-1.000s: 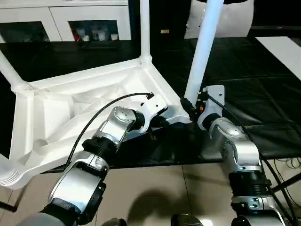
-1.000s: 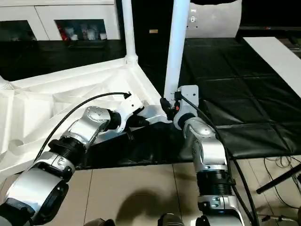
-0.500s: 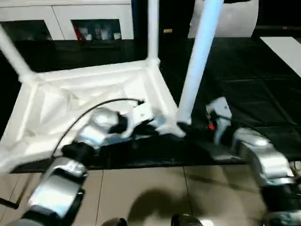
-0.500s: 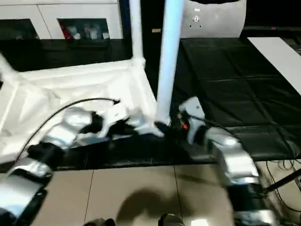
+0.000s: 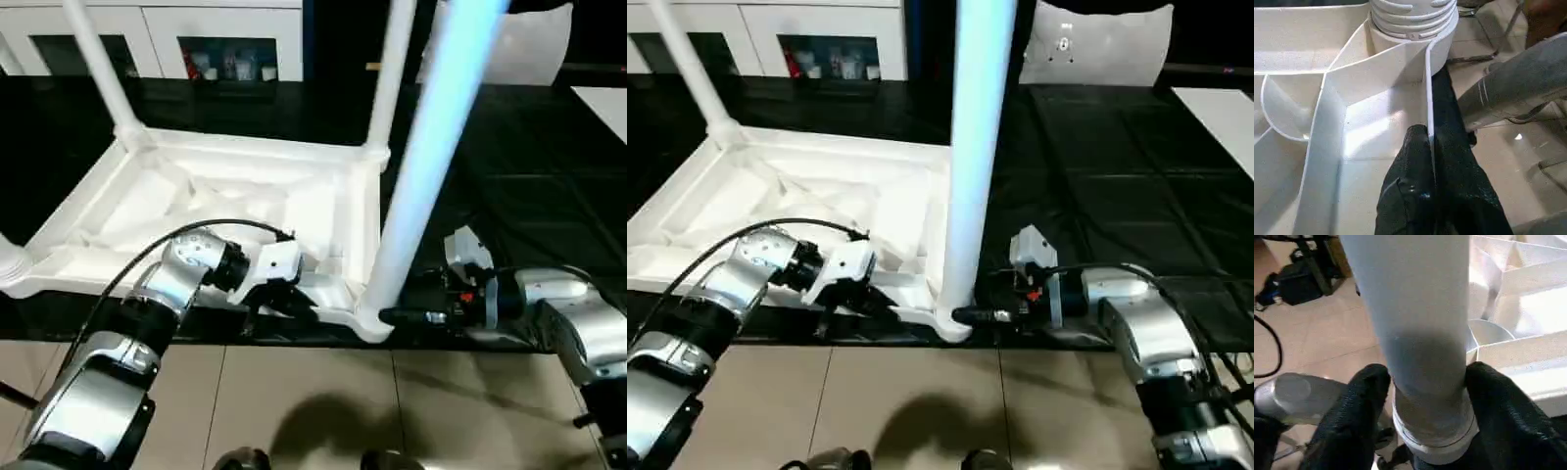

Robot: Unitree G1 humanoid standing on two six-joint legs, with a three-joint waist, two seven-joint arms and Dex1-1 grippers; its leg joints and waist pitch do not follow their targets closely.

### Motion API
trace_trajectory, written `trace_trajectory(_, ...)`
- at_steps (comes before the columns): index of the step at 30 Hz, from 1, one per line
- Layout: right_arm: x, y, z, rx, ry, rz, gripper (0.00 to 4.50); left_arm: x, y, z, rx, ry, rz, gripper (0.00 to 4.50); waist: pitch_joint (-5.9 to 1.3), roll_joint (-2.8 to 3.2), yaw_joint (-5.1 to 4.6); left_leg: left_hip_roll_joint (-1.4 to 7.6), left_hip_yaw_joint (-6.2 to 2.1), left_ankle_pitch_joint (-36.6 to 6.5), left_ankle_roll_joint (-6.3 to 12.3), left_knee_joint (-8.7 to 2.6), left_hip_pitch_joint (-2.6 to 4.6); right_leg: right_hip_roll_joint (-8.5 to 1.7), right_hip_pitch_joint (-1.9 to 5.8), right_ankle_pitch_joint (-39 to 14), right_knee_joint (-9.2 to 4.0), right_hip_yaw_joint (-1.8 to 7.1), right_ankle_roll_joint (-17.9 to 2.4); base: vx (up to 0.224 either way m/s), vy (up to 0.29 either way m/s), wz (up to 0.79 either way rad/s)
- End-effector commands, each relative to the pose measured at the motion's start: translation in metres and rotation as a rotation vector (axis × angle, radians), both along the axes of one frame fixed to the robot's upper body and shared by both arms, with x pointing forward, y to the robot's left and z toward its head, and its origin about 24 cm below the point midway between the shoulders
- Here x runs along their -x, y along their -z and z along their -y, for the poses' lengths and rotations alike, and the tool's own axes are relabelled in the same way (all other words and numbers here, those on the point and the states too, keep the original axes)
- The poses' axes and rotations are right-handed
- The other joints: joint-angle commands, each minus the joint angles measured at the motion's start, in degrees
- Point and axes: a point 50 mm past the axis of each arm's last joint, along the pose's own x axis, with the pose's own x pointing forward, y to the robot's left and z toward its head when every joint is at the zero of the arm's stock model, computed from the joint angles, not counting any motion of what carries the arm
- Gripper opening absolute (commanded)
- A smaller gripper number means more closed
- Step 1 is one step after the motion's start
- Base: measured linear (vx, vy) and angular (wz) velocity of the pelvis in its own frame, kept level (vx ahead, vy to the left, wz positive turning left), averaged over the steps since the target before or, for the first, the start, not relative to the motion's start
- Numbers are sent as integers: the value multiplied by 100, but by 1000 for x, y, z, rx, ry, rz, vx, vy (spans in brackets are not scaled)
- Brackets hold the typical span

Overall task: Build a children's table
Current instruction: Rotate leg to tighten

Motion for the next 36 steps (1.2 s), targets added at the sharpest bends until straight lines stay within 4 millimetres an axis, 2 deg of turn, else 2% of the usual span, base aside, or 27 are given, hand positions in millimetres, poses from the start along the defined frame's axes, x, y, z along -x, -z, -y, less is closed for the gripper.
trace_trajectory(1, -1, -4, -5, -26, -48, -11, 242, 1, -11, 10, 13, 92, 38, 0, -385, -78, -22, 331, -103, -1321, 499, -393, 160, -287, 272, -1458, -333, 180, -1534, 0, 0, 0)
trace_trajectory(5, -1, -3, -7, -30, -88, -32, 203, 1, -11, 11, 17, 104, 33, 0, -382, -79, -14, 337, -99, -1289, 490, -393, 164, -287, 264, -1428, -333, 186, -1530, 0, 0, 0)
trace_trajectory(7, 1, -2, -9, -37, -110, -50, 201, 1, -11, 11, 19, 105, 33, 0, -382, -82, -9, 334, -101, -1273, 497, -394, 156, -287, 271, -1428, -332, 183, -1520, 0, 0, 0)
trace_trajectory(8, 2, -2, -9, -39, -118, -56, 199, 1, -11, 11, 19, 105, 33, 0, -374, -104, -9, 332, -96, -1272, 506, -394, 156, -284, 266, -1431, -335, 184, -1513, 0, 0, 0)
trace_trajectory(14, 10, 2, -10, -47, -135, -79, 196, 0, -11, 11, 39, 61, 24, 0, -356, -90, 23, 344, -100, -1361, 461, -410, 171, -295, 250, -1668, -363, 192, -1444, 0, 0, 0)
trace_trajectory(18, 14, 5, -13, -82, -66, -84, 196, -11, -11, 16, 48, -87, 38, 0, -352, -91, 58, 347, -104, -1409, 410, -417, 182, -291, 240, -1744, -378, 198, -1404, 0, 0, 0)
trace_trajectory(21, 13, 10, -22, -110, 74, -82, 196, -20, -15, 27, 94, -214, 41, 0, -327, -96, 39, 334, -119, -1562, 304, -444, 177, -297, 223, -2100, -418, 194, -1299, 0, 0, 0)
trace_trajectory(22, 11, 13, -26, -108, 128, -70, 196, -22, -16, 31, 108, -245, 41, 0, -323, -122, -2, 317, -139, -1668, 237, -453, 166, -307, 223, -2396, -443, 186, -1188, 0, 0, 0)
trace_trajectory(23, 10, 16, -31, -109, 185, -55, 196, -25, -18, 37, 124, -279, 48, 0, -319, -123, -31, 310, -148, -1705, 164, -460, 164, -303, 205, -2519, -456, 194, -1090, 0, 0, 0)
trace_trajectory(24, 9, 18, -36, -111, 224, -48, 196, -27, -20, 41, 137, -305, 51, 0, -318, -116, -50, 303, -157, -1770, 144, -461, 175, -303, 189, -2585, -469, 188, -1079, 0, 0, 0)
trace_trajectory(26, 4, 23, -49, -103, 346, -41, 196, -32, -23, 56, 169, -378, 56, 0, -307, -128, -151, 273, -178, -1903, 100, -471, 141, -297, 206, -2780, -501, 170, -967, 0, 0, 0)
trace_trajectory(27, -3, 26, -62, -102, 472, -34, 194, -37, -25, 68, 192, -453, 68, 0, -315, -97, -180, 269, -170, -1929, 66, -463, 172, -291, 163, -2832, -512, 182, -928, 0, 0, 0)
trace_trajectory(28, -4, 26, -64, -102, 489, -34, 193, -38, -26, 70, 195, -462, 70, 0, -314, -108, -244, 255, -182, -1996, 18, -462, 166, -285, 150, -2867, -523, 173, -925, 0, 0, 0)
trace_trajectory(29, -11, 26, -71, -107, 570, -32, 193, -41, -27, 74, 203, -497, 78, 0, -318, -107, -262, 245, -196, -1998, 17, -464, 148, -284, 176, -2887, -521, 161, -894, 0, 0, 0)
trace_trajectory(30, -13, 26, -74, -109, 597, -32, 192, -41, -27, 75, 206, -506, 81, 0, -314, -92, -281, 239, -191, -1983, 12, -469, 139, -278, 165, -2886, -526, 167, -874, 0, 0, 0)
trace_trajectory(31, -26, 25, -82, -116, 754, -43, 192, -46, -31, 84, 225, -586, 102, 0, -319, -76, -353, 229, -188, -2039, 11, -466, 141, -264, 152, -2810, -539, 166, -894, 0, 0, 0)
trace_trajectory(32, -26, 25, -82, -116, 754, -43, 192, -46, -31, 84, 225, -586, 102, 0, -329, -61, -378, 237, -194, -2082, -11, -462, 159, -269, 127, -2761, -524, 169, -942, 0, 0, 0)
trace_trajectory(34, -40, 22, -91, -145, 902, -69, 192, -51, -36, 91, 251, -667, 128, 0, -350, -57, -402, 229, -191, -1971, 23, -459, 150, -264, 161, -2476, -516, 172, -990, 0, 0, 0)
trace_trajectory(36, -45, 17, -95, -168, 920, -46, 192, -53, -38, 94, 256, -688, 148, 0, -380, -41, -418, 231, -181, -1851, 85, -443, 141, -261, 191, -2128, -486, 174, -1096, 0, 0, 0)
